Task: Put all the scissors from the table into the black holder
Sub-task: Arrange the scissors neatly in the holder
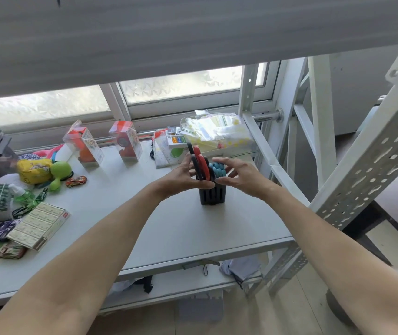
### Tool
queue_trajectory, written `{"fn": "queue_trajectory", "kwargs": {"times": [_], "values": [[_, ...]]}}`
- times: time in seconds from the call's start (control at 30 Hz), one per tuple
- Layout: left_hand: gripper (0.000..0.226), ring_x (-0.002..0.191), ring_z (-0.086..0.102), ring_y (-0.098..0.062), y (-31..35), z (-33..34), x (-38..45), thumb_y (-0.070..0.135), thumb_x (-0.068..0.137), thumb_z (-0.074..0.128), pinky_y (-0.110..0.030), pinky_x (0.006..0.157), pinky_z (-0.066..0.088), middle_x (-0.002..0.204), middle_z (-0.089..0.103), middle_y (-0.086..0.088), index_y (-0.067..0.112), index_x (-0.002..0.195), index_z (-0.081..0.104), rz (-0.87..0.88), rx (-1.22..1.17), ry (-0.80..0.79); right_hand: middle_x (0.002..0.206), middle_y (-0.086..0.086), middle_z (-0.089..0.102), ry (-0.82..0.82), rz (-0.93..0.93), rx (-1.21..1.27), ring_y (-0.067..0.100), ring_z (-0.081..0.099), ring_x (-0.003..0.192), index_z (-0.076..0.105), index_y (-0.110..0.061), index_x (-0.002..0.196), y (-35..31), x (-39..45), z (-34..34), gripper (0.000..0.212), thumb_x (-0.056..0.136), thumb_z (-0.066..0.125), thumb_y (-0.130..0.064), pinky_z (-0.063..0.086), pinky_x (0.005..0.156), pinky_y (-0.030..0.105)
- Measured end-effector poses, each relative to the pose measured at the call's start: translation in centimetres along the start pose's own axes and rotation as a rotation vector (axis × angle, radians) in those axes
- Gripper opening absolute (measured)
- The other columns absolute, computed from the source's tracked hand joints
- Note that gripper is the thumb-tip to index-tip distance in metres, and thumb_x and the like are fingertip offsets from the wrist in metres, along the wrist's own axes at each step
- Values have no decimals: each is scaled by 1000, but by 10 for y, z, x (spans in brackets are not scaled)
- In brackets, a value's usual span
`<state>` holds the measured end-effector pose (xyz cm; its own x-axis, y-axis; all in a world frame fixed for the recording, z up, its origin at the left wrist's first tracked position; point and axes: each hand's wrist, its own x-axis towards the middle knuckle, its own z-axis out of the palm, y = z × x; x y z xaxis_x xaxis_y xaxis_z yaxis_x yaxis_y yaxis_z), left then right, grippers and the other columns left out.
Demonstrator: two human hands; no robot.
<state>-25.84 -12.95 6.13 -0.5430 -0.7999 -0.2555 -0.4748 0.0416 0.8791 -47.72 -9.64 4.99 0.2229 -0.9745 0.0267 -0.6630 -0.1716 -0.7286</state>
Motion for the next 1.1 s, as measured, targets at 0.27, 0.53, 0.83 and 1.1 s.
{"fn": "queue_trajectory", "kwargs": {"times": [0.27, 0.53, 0.83, 1.1], "values": [[72, 127, 49, -13, -10, -5, -4, 25, 86, 75, -19, 97, 45, 137, 55, 6, 21, 149, 39, -2, 55, -20, 110, 3, 54, -35, -12, 38, 12, 59, 89, 41, -46, 141, -1, 4, 4, 60, 89, 67, -34, 50, 84, 28], [74, 102, 63, -1, -19, 14, 0, 29, 70, 87, -1, 73, 48, 116, 66, 8, 12, 134, 53, 132, 130, 290, 123, -5, 45, -4, -97, -351, 12, 45, 118, 46, -51, 135, -19, 15, -5, 53, 86, 64, -49, 42, 94, 35], [70, 109, 66, -14, -17, 23, -1, 46, 63, 85, -41, 95, 56, 114, 69, 4, 24, 124, 60, 118, 89, 326, 123, 0, 47, -43, -102, -243, 23, 49, 119, 61, -28, 117, -30, 18, 6, 31, 87, 69, -30, 43, 101, 36], [80, 111, 61, -5, -10, 19, -10, 39, 68, 87, -28, 97, 52, 122, 64, 5, 19, 136, 48, 143, 79, 233, 122, 0, 44, -22, -72, -114, 0, 47, 83, 51, -23, 138, -26, 7, 2, 56, 86, 72, -19, 41, 79, 11]]}}
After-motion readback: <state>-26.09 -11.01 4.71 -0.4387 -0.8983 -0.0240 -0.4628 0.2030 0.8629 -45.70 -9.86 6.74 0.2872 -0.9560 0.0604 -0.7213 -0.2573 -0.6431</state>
